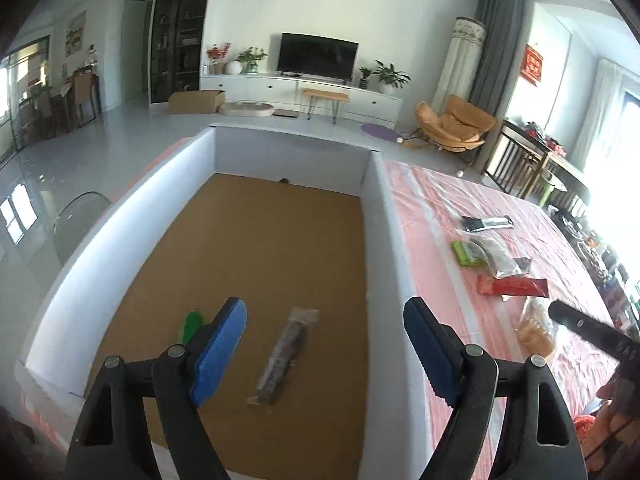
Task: Organize snacks
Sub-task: 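Carry the sausage into the box and open the left tool while the right drops the brown bar, then move both tools back over the remaining snacks on the bed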
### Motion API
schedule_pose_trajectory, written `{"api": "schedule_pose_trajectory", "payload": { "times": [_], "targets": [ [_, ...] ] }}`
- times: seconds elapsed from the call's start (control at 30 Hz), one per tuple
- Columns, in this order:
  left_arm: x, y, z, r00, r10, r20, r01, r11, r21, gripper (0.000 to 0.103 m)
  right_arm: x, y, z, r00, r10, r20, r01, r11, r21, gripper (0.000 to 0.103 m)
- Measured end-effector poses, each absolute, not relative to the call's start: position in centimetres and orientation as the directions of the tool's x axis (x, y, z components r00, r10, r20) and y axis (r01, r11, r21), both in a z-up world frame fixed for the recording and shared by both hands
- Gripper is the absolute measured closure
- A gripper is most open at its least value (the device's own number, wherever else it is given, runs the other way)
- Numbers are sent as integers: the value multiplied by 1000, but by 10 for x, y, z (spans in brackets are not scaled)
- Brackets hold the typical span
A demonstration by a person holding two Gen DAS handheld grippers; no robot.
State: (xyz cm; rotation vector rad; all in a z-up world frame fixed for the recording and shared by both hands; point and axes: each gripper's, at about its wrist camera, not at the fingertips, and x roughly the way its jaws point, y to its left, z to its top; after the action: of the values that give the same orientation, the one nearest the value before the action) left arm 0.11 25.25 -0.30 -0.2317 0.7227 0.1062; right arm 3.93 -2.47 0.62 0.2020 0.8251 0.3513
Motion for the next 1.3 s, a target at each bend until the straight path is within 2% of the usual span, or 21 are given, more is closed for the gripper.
{"api": "schedule_pose_trajectory", "payload": {
  "times": [0.13,0.27,0.37,0.5,0.7,0.83,0.93,1.03,1.1,1.13,1.2,1.27,1.3],
  "targets": [
    [30,214,-10,731,2,-682,-120,985,-126,21,28,-95,-35,701,92,-708,23,988,152,42],
    [51,188,-22,672,7,-740,-109,990,-89,22,23,-153,-60,684,-40,-728,190,974,125,41],
    [47,173,-18,689,22,-725,-93,994,-58,22,27,-183,-65,669,-33,-743,256,948,188,41],
    [44,170,-19,711,10,-704,-104,990,-91,22,43,-205,-74,663,-7,-748,297,920,255,41],
    [38,163,-18,731,19,-682,-117,988,-98,22,70,-231,-85,640,-48,-767,352,905,238,41],
    [32,146,-18,722,31,-691,-83,996,-41,22,72,-243,-97,618,-37,-785,397,877,271,41],
    [32,142,-14,727,61,-684,-83,997,1,22,72,-242,-99,611,-45,-791,404,877,262,36],
    [27,140,-6,761,136,-634,-147,988,36,21,72,-238,-100,602,-64,-796,401,886,232,35],
    [15,130,6,815,184,-550,-173,982,73,21,71,-236,-100,598,-79,-798,402,890,213,35],
    [8,124,13,844,176,-506,-158,984,78,20,71,-235,-100,596,-86,-799,403,892,205,35],
    [-3,106,28,889,128,-439,-104,991,80,10,71,-232,-101,593,-98,-800,404,895,190,35],
    [-10,87,38,909,59,-412,-30,997,76,0,71,-232,-101,593,-98,-799,402,896,188,33],
    [-10,77,40,907,15,-421,15,998,67,0,70,-232,-102,596,-94,-798,400,896,193,32]
  ]
}}
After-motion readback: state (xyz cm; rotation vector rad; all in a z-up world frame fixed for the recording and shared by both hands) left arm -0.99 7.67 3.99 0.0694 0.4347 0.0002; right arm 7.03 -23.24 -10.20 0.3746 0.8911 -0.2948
